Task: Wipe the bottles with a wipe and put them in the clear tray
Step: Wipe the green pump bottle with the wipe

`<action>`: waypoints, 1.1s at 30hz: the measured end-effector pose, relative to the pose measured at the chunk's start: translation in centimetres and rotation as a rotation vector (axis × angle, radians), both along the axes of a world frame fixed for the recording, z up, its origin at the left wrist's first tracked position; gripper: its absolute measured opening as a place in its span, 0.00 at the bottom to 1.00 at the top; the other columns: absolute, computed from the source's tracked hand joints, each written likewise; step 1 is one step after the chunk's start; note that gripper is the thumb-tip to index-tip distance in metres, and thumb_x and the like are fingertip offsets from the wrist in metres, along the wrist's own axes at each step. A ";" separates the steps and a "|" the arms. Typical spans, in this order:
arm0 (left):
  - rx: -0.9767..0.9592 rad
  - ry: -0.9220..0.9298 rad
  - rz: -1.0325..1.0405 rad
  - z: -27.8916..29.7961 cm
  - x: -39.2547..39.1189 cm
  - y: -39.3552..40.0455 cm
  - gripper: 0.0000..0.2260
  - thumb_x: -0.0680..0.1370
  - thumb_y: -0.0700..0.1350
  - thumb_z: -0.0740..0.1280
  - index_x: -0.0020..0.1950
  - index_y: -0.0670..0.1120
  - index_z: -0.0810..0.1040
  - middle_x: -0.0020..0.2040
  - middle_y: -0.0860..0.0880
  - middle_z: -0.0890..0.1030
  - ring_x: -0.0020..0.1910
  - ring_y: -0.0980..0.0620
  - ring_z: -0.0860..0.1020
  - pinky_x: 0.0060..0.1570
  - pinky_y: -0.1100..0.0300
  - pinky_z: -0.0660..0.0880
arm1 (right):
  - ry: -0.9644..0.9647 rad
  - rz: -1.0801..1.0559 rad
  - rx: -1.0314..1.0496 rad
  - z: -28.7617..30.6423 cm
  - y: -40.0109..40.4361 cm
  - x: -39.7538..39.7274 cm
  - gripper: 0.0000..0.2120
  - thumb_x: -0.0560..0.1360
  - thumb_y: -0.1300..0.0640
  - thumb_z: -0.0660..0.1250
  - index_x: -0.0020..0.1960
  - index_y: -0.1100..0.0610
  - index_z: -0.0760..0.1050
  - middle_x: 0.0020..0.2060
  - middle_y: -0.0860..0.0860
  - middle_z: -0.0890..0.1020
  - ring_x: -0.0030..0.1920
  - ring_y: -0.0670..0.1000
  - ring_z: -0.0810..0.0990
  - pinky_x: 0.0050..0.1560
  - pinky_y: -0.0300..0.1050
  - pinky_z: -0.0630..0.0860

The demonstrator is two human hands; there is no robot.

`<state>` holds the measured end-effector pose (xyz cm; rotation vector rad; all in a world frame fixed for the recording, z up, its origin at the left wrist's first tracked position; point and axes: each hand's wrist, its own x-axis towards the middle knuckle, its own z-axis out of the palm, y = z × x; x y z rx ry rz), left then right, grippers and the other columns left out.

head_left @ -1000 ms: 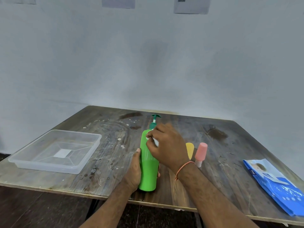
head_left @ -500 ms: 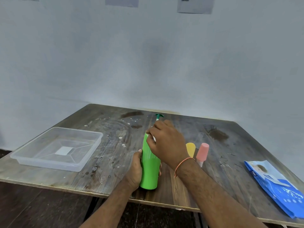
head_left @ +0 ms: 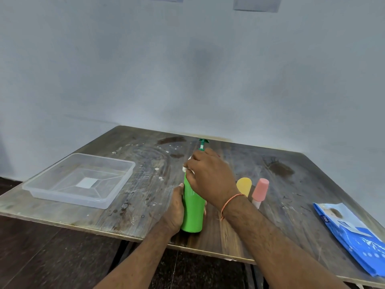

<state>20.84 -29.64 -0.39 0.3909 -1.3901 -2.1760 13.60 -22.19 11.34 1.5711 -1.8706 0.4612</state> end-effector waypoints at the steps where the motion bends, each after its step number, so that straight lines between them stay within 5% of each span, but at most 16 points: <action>1: 0.003 -0.003 0.003 0.0 0.0 0.0 0.37 0.86 0.55 0.41 0.44 0.34 0.83 0.36 0.33 0.81 0.31 0.40 0.80 0.34 0.54 0.77 | 0.003 0.006 0.029 0.0 0.2 0.1 0.06 0.77 0.53 0.72 0.47 0.53 0.86 0.42 0.49 0.81 0.49 0.56 0.78 0.40 0.52 0.81; 6: -0.031 0.011 -0.004 -0.4 -0.1 -0.2 0.37 0.85 0.58 0.43 0.46 0.37 0.85 0.39 0.34 0.82 0.33 0.40 0.80 0.37 0.53 0.78 | -0.019 -0.049 -0.037 0.7 0.5 -0.2 0.04 0.70 0.54 0.78 0.41 0.53 0.85 0.37 0.49 0.81 0.42 0.56 0.80 0.36 0.44 0.74; 11: -0.026 -0.007 0.025 0.4 0.2 0.3 0.37 0.87 0.54 0.41 0.43 0.34 0.83 0.36 0.33 0.81 0.32 0.41 0.80 0.34 0.54 0.78 | -0.006 0.039 0.053 -0.6 0.5 0.2 0.06 0.76 0.52 0.73 0.46 0.53 0.86 0.41 0.48 0.81 0.46 0.55 0.78 0.39 0.52 0.80; 16: -0.018 -0.029 0.027 0.4 0.4 0.1 0.37 0.87 0.55 0.41 0.43 0.36 0.84 0.37 0.33 0.81 0.33 0.40 0.81 0.36 0.54 0.78 | -0.027 -0.022 -0.010 -0.3 0.7 0.1 0.04 0.72 0.52 0.74 0.43 0.53 0.85 0.40 0.49 0.82 0.45 0.55 0.79 0.37 0.49 0.78; 20: -0.032 -0.018 0.104 1.2 0.6 0.7 0.32 0.89 0.49 0.44 0.42 0.38 0.82 0.34 0.40 0.84 0.32 0.47 0.83 0.33 0.57 0.80 | -0.009 0.013 0.049 -1.2 0.5 0.6 0.06 0.76 0.51 0.71 0.46 0.53 0.85 0.42 0.48 0.81 0.46 0.55 0.77 0.39 0.53 0.80; 22: -0.044 -0.023 0.153 1.4 0.5 0.8 0.28 0.89 0.46 0.44 0.44 0.38 0.80 0.32 0.43 0.84 0.31 0.51 0.83 0.32 0.59 0.80 | -0.008 0.027 0.070 -1.3 0.9 0.7 0.07 0.75 0.49 0.72 0.45 0.52 0.85 0.41 0.47 0.81 0.46 0.54 0.77 0.39 0.52 0.80; 26: 0.015 -0.014 0.080 1.5 0.7 0.6 0.35 0.88 0.53 0.43 0.43 0.39 0.86 0.37 0.35 0.83 0.33 0.42 0.82 0.36 0.53 0.79 | -0.023 -0.015 -0.009 -1.2 1.0 0.3 0.07 0.74 0.50 0.70 0.44 0.53 0.84 0.40 0.48 0.81 0.44 0.54 0.77 0.37 0.51 0.79; 33: 0.014 -0.006 0.139 2.0 0.9 0.9 0.25 0.88 0.48 0.47 0.48 0.39 0.80 0.37 0.42 0.84 0.37 0.50 0.84 0.36 0.58 0.81 | 0.000 0.039 0.059 -2.4 2.0 0.4 0.09 0.75 0.47 0.69 0.44 0.49 0.85 0.39 0.45 0.80 0.44 0.51 0.76 0.36 0.47 0.75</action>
